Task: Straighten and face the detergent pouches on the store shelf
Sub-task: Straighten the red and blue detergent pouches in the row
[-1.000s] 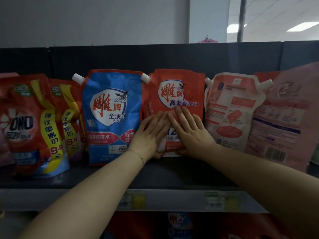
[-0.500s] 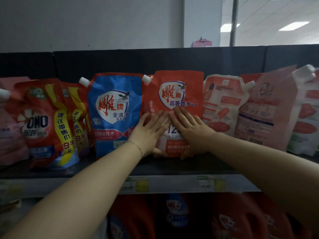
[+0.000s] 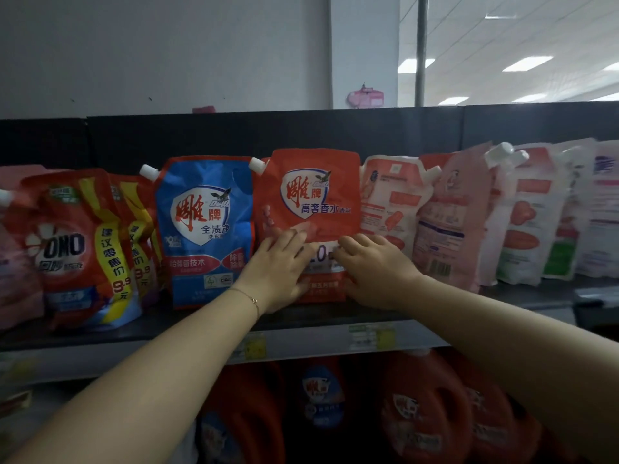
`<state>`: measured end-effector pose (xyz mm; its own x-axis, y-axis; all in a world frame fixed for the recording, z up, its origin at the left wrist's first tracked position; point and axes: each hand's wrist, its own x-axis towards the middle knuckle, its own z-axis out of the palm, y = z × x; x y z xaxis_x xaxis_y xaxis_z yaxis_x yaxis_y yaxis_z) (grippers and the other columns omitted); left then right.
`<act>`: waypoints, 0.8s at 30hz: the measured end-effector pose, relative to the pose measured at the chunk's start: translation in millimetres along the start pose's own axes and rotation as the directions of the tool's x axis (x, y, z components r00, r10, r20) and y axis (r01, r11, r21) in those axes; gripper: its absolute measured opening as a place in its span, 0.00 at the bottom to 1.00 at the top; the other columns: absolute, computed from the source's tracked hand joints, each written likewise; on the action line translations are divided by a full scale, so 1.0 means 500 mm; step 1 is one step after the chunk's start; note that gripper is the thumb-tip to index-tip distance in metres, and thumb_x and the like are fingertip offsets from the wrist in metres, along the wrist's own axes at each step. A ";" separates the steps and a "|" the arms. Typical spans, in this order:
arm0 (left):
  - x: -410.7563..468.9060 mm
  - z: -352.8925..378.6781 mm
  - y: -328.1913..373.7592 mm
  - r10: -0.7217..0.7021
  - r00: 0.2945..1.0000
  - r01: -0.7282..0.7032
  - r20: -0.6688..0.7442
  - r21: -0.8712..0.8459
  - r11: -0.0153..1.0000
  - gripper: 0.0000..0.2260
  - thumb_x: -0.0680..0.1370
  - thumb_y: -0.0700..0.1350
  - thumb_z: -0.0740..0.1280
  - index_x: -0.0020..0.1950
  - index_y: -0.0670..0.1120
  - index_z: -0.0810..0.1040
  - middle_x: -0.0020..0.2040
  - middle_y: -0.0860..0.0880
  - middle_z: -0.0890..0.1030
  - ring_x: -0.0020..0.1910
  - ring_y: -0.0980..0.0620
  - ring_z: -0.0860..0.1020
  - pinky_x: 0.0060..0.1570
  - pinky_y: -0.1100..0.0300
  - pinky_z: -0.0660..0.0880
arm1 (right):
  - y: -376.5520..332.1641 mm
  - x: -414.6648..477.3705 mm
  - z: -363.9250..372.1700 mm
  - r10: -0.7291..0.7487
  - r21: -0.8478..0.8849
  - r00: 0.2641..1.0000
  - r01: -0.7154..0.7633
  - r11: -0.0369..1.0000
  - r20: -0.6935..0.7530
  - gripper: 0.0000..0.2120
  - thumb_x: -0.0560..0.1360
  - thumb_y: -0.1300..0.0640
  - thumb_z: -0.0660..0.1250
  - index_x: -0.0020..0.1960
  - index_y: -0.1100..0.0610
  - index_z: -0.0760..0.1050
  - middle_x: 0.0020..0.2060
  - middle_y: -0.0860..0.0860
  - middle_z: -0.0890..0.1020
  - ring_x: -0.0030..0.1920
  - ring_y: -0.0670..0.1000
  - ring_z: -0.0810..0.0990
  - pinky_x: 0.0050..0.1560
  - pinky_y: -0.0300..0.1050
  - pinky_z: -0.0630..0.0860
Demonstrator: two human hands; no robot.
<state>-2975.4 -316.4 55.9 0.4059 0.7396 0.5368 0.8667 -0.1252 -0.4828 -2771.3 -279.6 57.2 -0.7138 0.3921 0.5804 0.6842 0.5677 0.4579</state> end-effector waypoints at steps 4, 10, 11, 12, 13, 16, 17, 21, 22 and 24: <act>0.033 -0.014 0.057 0.066 0.996 -0.070 -0.064 -0.059 0.996 0.23 0.73 0.53 0.67 0.65 0.44 0.73 0.65 0.43 0.74 0.63 0.42 0.73 0.56 0.45 0.74 | 0.018 -0.047 -0.033 0.077 -0.020 0.997 -0.076 0.997 0.012 0.11 0.71 0.50 0.65 0.47 0.56 0.79 0.43 0.53 0.82 0.43 0.58 0.82 0.39 0.49 0.76; 0.083 -0.036 0.163 0.153 0.981 -0.171 -0.117 -0.160 0.972 0.16 0.75 0.51 0.58 0.57 0.44 0.74 0.53 0.45 0.76 0.52 0.42 0.75 0.49 0.50 0.70 | 0.073 -0.126 -0.081 0.267 -0.063 0.963 -0.264 0.963 0.048 0.14 0.78 0.47 0.58 0.47 0.54 0.77 0.46 0.51 0.82 0.45 0.57 0.81 0.37 0.45 0.67; 0.089 -0.036 0.178 0.161 0.982 -0.175 -0.099 -0.167 0.970 0.15 0.77 0.50 0.59 0.59 0.44 0.73 0.56 0.45 0.75 0.54 0.43 0.74 0.51 0.51 0.68 | 0.085 -0.139 -0.083 0.291 -0.062 0.955 -0.288 0.956 0.048 0.13 0.77 0.47 0.59 0.45 0.55 0.77 0.44 0.52 0.83 0.44 0.58 0.82 0.37 0.45 0.66; 0.094 -0.037 0.191 0.162 0.983 -0.175 -0.087 -0.178 0.968 0.15 0.78 0.50 0.58 0.61 0.45 0.72 0.58 0.46 0.74 0.56 0.44 0.73 0.52 0.52 0.67 | 0.095 -0.153 -0.085 0.316 -0.055 0.947 -0.313 0.948 0.049 0.13 0.77 0.47 0.61 0.43 0.55 0.77 0.42 0.52 0.83 0.42 0.58 0.82 0.36 0.45 0.67; 0.099 -0.039 0.203 0.156 0.985 -0.168 -0.079 -0.187 0.968 0.15 0.79 0.51 0.57 0.62 0.46 0.71 0.60 0.47 0.74 0.58 0.45 0.73 0.52 0.53 0.66 | 0.104 -0.166 -0.090 0.344 -0.053 0.937 -0.341 0.938 0.053 0.13 0.77 0.47 0.61 0.42 0.55 0.77 0.41 0.52 0.83 0.42 0.58 0.82 0.36 0.44 0.67; 0.118 -0.053 0.236 0.130 0.991 -0.137 -0.045 -0.233 0.963 0.15 0.80 0.52 0.57 0.62 0.47 0.72 0.60 0.47 0.75 0.59 0.46 0.73 0.53 0.55 0.67 | 0.131 -0.202 -0.106 0.409 -0.100 0.907 -0.400 0.911 0.095 0.16 0.79 0.45 0.56 0.41 0.53 0.75 0.42 0.51 0.82 0.43 0.56 0.81 0.37 0.43 0.67; 0.124 -0.057 0.246 0.119 0.992 -0.126 -0.040 -0.255 0.959 0.15 0.80 0.53 0.57 0.61 0.46 0.73 0.59 0.47 0.76 0.58 0.46 0.74 0.52 0.55 0.68 | 0.139 -0.213 -0.109 0.430 -0.107 0.897 -0.419 0.902 0.105 0.17 0.79 0.45 0.55 0.41 0.53 0.76 0.41 0.51 0.82 0.43 0.56 0.81 0.37 0.43 0.67; 0.144 -0.072 0.282 0.084 0.994 -0.102 -0.064 -0.371 0.923 0.20 0.79 0.59 0.57 0.64 0.48 0.71 0.56 0.49 0.78 0.52 0.45 0.78 0.48 0.53 0.74 | 0.167 -0.241 -0.102 0.541 -0.091 0.816 -0.534 0.841 0.203 0.19 0.81 0.44 0.51 0.45 0.54 0.75 0.44 0.53 0.82 0.42 0.58 0.80 0.37 0.46 0.69; 0.149 -0.075 0.290 0.074 0.995 -0.092 -0.059 -0.396 0.914 0.21 0.78 0.60 0.57 0.65 0.49 0.70 0.56 0.49 0.78 0.51 0.45 0.78 0.47 0.53 0.75 | 0.173 -0.244 -0.097 0.567 -0.054 0.787 -0.573 0.818 0.244 0.18 0.81 0.44 0.50 0.46 0.54 0.72 0.45 0.54 0.81 0.41 0.58 0.78 0.38 0.47 0.69; 0.157 -0.078 0.306 0.043 0.998 -0.060 -0.049 -0.408 0.911 0.21 0.77 0.62 0.59 0.63 0.50 0.70 0.55 0.49 0.79 0.50 0.46 0.79 0.44 0.54 0.75 | 0.181 -0.244 -0.084 0.582 0.064 0.749 -0.629 0.775 0.317 0.14 0.82 0.46 0.50 0.52 0.55 0.69 0.49 0.55 0.81 0.40 0.57 0.75 0.38 0.48 0.69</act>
<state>-2799.8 -303.2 51.2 0.4569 0.7001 0.5487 0.8836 -0.4282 -0.1893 -2615.9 -306.4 56.0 -0.1841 0.8534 0.4876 0.9694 0.2397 -0.0536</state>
